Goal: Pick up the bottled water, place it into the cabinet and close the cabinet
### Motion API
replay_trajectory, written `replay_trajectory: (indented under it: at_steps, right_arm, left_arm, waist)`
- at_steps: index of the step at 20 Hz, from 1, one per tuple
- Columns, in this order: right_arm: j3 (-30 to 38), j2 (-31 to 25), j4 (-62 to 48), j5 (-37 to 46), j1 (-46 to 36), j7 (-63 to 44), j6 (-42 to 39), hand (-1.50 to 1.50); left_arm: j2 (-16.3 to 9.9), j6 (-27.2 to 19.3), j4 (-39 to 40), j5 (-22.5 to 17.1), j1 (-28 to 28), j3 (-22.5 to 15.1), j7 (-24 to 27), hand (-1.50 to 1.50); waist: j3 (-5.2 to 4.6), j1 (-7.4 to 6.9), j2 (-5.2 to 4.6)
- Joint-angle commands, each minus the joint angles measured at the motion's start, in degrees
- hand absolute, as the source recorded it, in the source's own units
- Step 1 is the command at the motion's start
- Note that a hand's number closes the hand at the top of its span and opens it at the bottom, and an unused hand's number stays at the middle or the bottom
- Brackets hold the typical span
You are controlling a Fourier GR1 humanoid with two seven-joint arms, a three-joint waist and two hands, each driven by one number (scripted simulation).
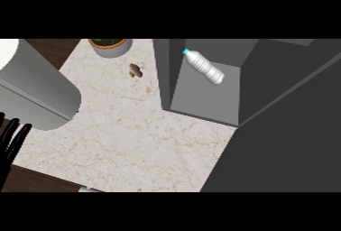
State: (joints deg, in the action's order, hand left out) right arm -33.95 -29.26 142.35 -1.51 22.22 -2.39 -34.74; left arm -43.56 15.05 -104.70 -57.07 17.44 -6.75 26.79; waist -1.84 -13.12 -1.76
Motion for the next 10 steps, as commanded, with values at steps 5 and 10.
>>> replay_trajectory:
  at_steps: [5,10]
  right_arm:
    - [-6.57,4.3,-1.69,-2.95,-1.11,-4.06,1.38,1.5]
    - [-6.59,4.23,-3.04,-6.15,-0.74,-3.05,0.07,1.5]
  left_arm:
    - [-0.55,1.0,0.58,-0.6,-0.69,0.73,-0.21,-1.5]
    - [-0.74,1.75,0.17,-0.67,-1.93,0.9,-0.14,-1.5]
  waist:
    - [0.14,-0.82,-1.73]
    - [0.3,-2.84,-3.12]
